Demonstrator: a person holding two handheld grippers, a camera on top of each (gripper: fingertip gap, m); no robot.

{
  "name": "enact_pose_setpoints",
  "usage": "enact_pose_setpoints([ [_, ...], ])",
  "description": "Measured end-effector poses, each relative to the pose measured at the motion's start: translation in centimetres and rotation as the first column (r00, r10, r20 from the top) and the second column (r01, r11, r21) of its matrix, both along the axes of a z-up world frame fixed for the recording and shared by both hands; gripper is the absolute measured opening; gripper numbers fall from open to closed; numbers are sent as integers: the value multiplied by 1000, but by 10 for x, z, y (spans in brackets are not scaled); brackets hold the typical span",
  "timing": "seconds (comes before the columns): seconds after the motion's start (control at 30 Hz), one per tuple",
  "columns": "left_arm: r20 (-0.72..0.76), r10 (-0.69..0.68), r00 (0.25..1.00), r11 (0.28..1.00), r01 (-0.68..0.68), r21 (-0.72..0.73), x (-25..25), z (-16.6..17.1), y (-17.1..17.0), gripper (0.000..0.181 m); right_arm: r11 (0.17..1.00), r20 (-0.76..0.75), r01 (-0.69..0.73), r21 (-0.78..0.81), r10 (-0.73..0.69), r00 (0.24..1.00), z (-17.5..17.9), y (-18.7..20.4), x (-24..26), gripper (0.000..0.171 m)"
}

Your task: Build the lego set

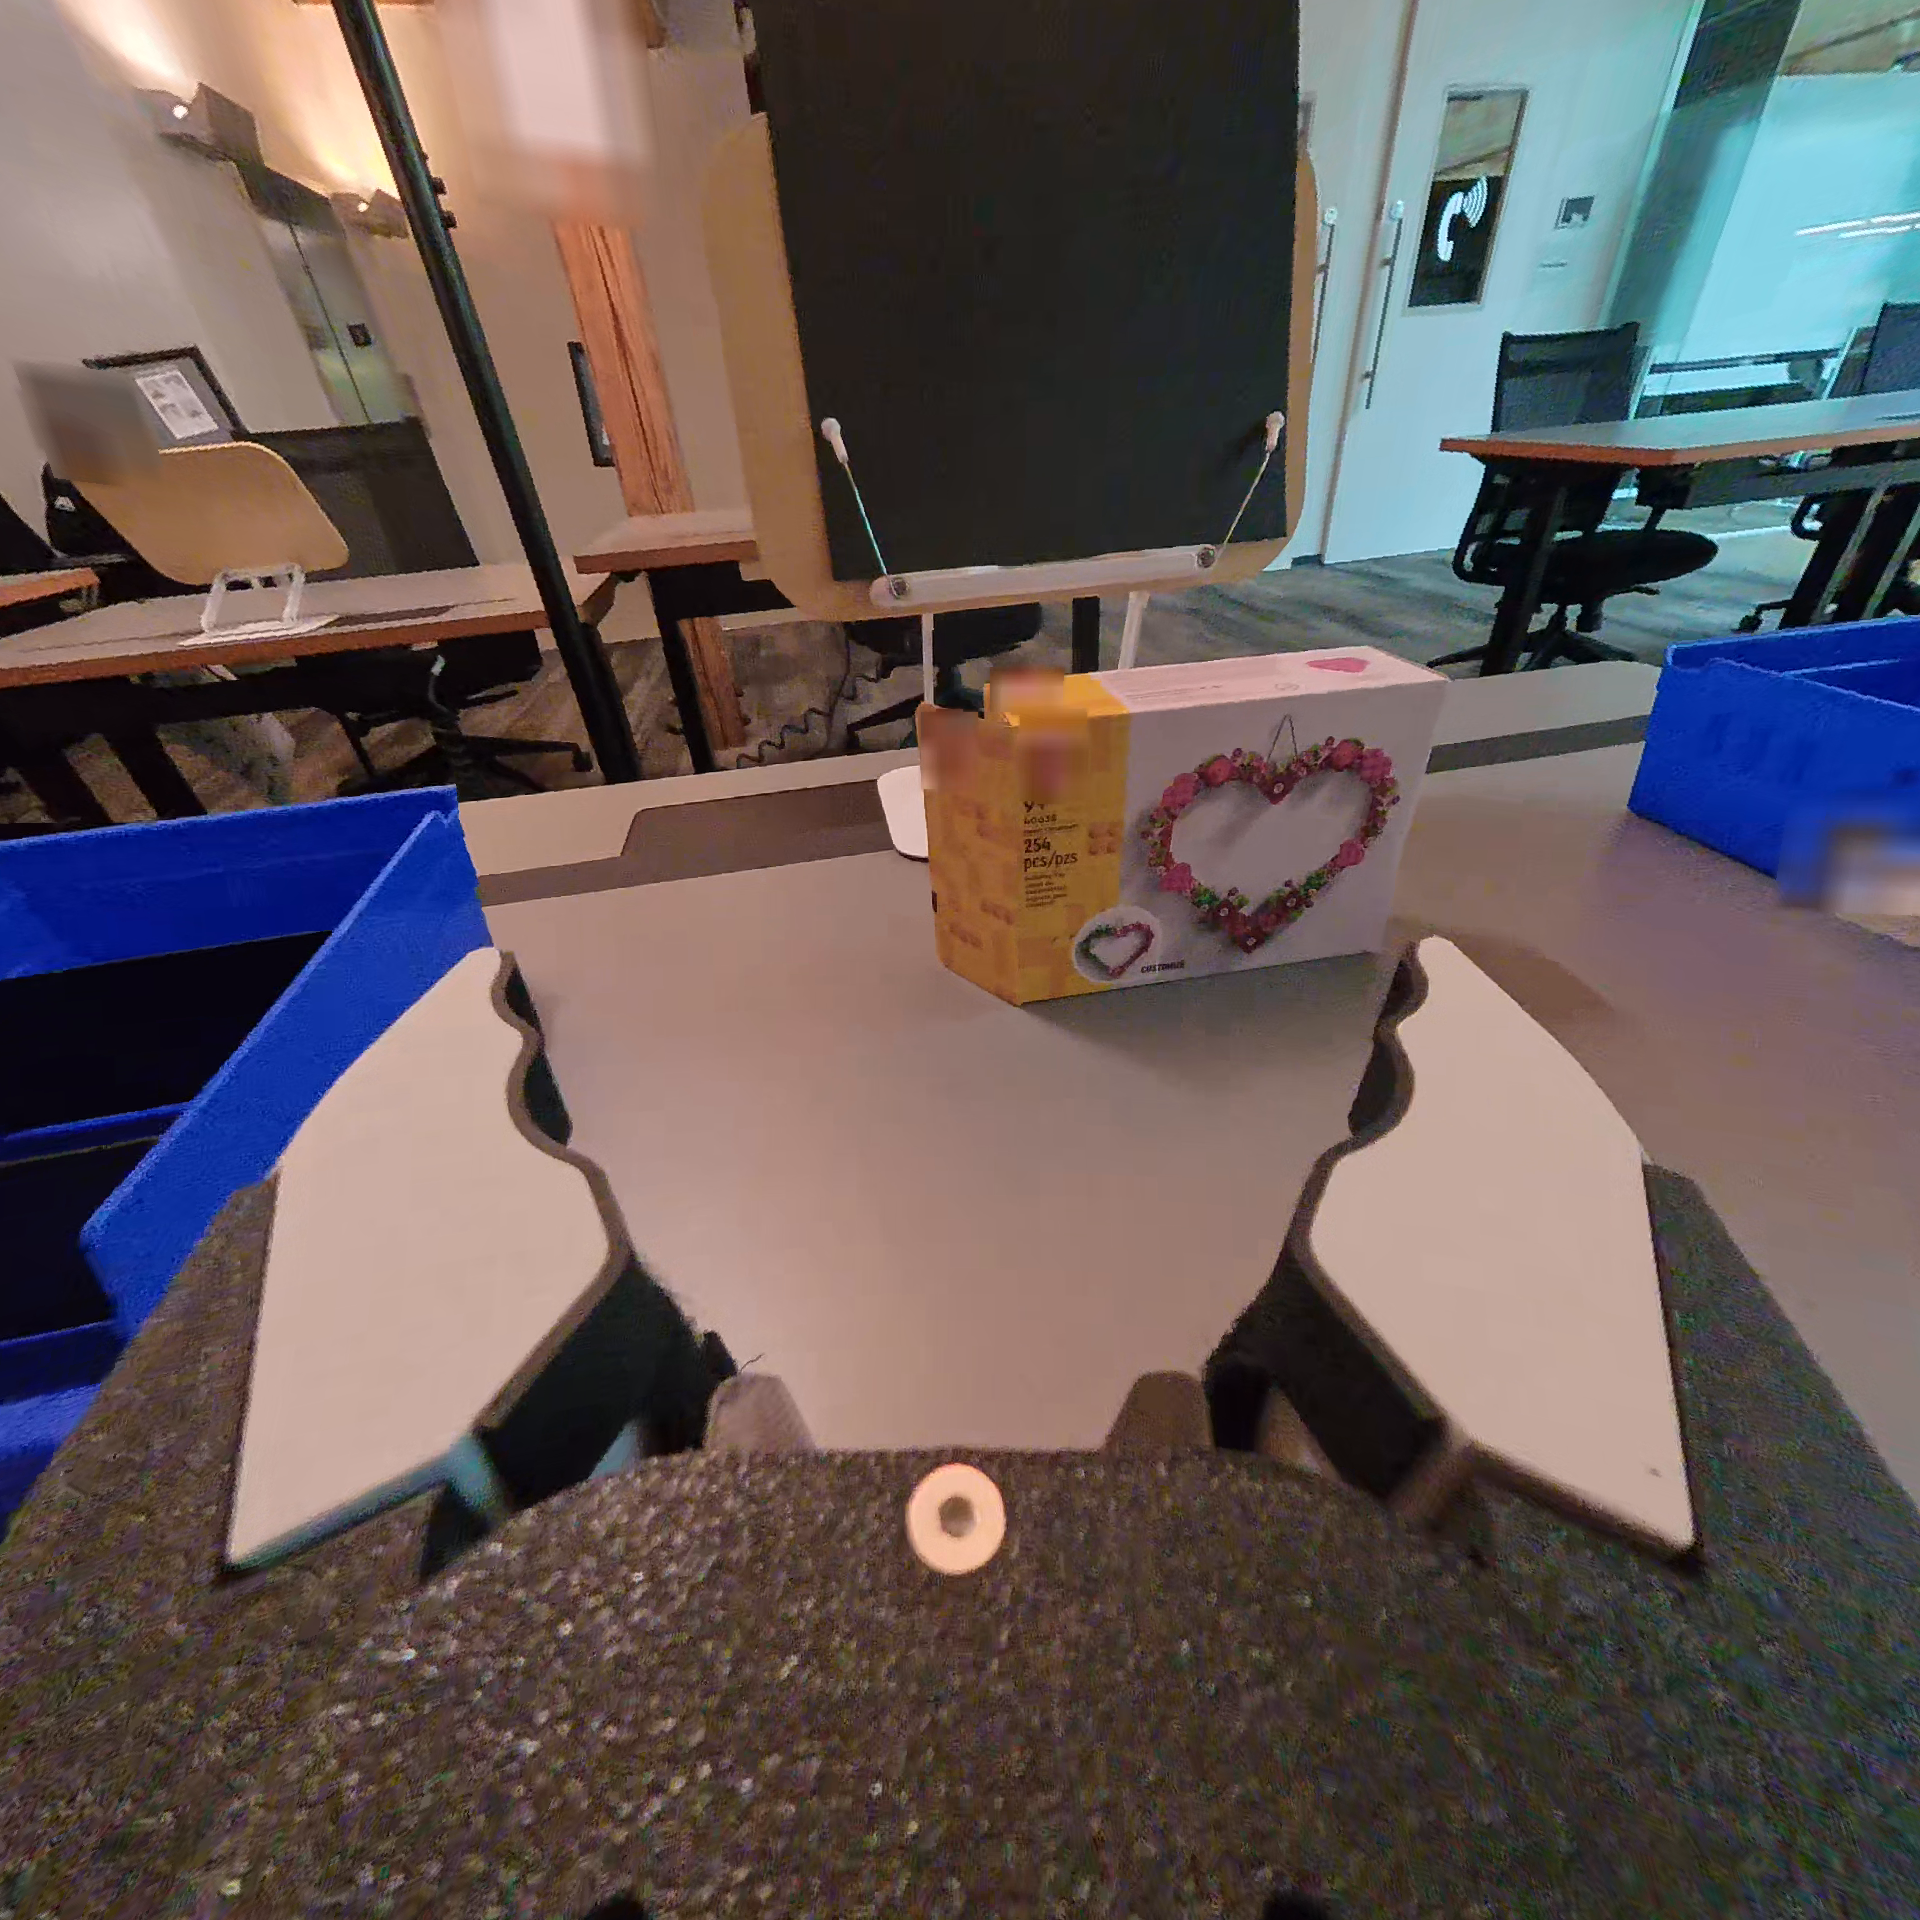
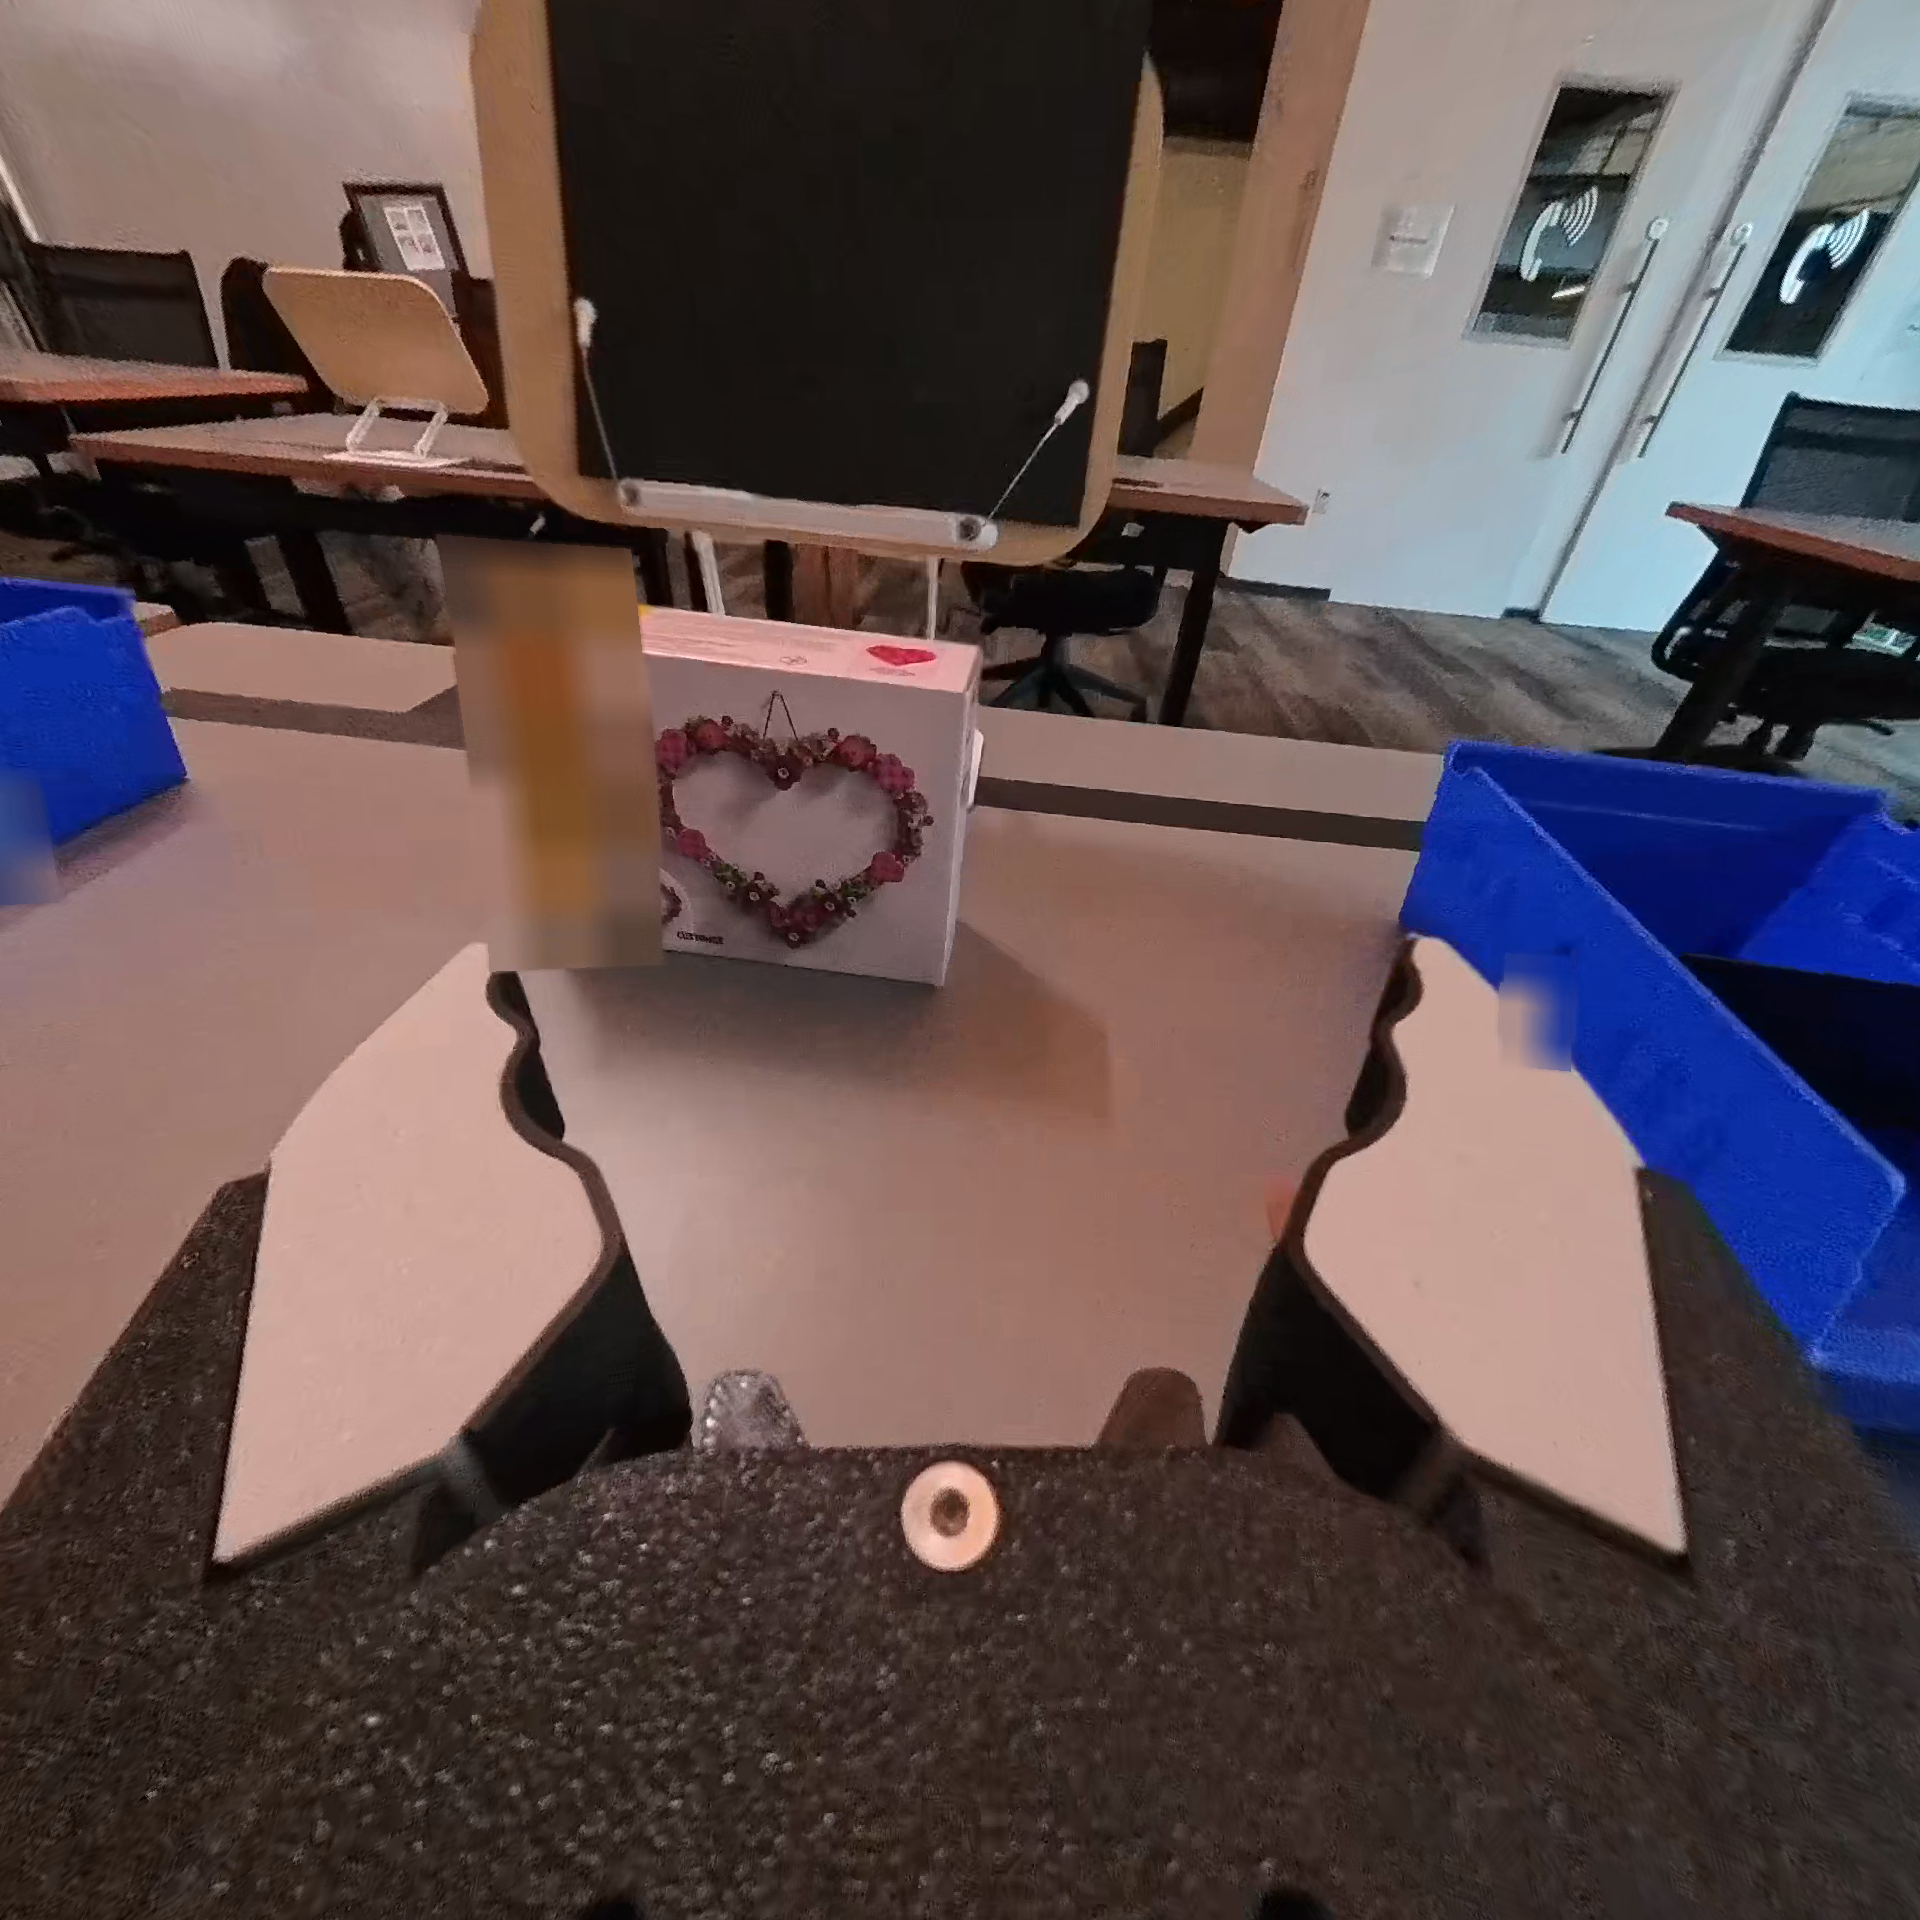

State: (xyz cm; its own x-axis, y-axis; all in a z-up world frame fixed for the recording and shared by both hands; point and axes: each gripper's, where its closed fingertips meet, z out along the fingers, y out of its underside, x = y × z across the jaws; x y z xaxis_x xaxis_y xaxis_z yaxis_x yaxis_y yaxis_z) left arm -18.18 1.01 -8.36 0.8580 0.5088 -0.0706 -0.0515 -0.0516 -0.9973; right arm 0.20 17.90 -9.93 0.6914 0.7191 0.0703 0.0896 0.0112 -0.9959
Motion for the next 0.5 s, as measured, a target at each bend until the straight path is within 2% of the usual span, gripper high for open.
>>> enact_pose_setpoints([
  [0.3,-6,10,1000,999,-10,-36,12,-12,-7,146,999,15,-3,-53,4,1000,-9,-18,5,146],
  [0.5,-27,39,999,998,-40,-38,18,-23,-2,146,1000,39,-19,-13,20,999,-14,-33,-1,147],
])
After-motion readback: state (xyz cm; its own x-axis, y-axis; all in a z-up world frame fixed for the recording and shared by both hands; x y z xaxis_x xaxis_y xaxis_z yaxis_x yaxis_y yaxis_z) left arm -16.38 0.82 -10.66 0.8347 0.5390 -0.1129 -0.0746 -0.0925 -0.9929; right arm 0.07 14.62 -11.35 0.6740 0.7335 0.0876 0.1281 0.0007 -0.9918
